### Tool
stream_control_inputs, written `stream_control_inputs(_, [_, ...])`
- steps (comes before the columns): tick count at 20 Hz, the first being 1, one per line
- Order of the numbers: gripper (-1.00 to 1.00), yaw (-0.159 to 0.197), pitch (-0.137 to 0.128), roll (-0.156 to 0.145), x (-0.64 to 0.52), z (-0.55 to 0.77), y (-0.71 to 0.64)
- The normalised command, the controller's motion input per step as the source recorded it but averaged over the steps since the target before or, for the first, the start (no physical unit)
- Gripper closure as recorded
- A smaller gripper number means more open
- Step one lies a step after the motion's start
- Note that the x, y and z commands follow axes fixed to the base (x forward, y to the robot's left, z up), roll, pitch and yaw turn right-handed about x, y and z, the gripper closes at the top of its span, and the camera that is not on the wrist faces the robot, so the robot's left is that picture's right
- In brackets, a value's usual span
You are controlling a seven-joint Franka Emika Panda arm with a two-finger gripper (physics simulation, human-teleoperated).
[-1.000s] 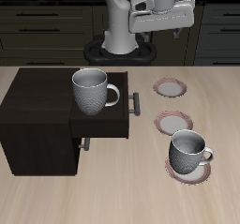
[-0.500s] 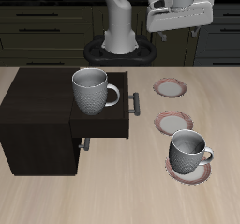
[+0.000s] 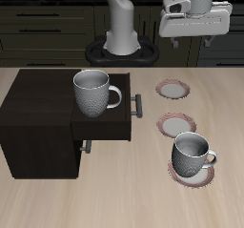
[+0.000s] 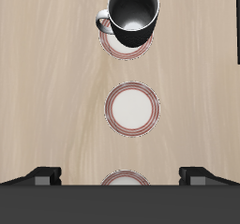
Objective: Place the porcelain mug that is on the plate onto the middle plate relative to the robot
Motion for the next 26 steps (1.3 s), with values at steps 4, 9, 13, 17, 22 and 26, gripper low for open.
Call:
stream_control_inputs(4, [-1.0, 0.014, -0.015, -0.063, 0.42, 0.03, 0.13])
stream_control_inputs(9, [-1.0, -0.005, -0.007, -0.051, 0.42, 0.04, 0.13])
stream_control_inputs(13, [-1.0, 0.015, 0.0, -0.033, 0.52, 0.06, 0.13])
stream_control_inputs(17, [-1.0, -0.006, -0.041, -0.04, 0.28, 0.05, 0.1])
stream_control_inputs(22, [-1.0, -0.014, -0.014, -0.032, 0.45, -0.05, 0.21])
stream_control_inputs(26, [-1.0, 0.012, -0.031, -0.02, 0.33, 0.0, 0.05])
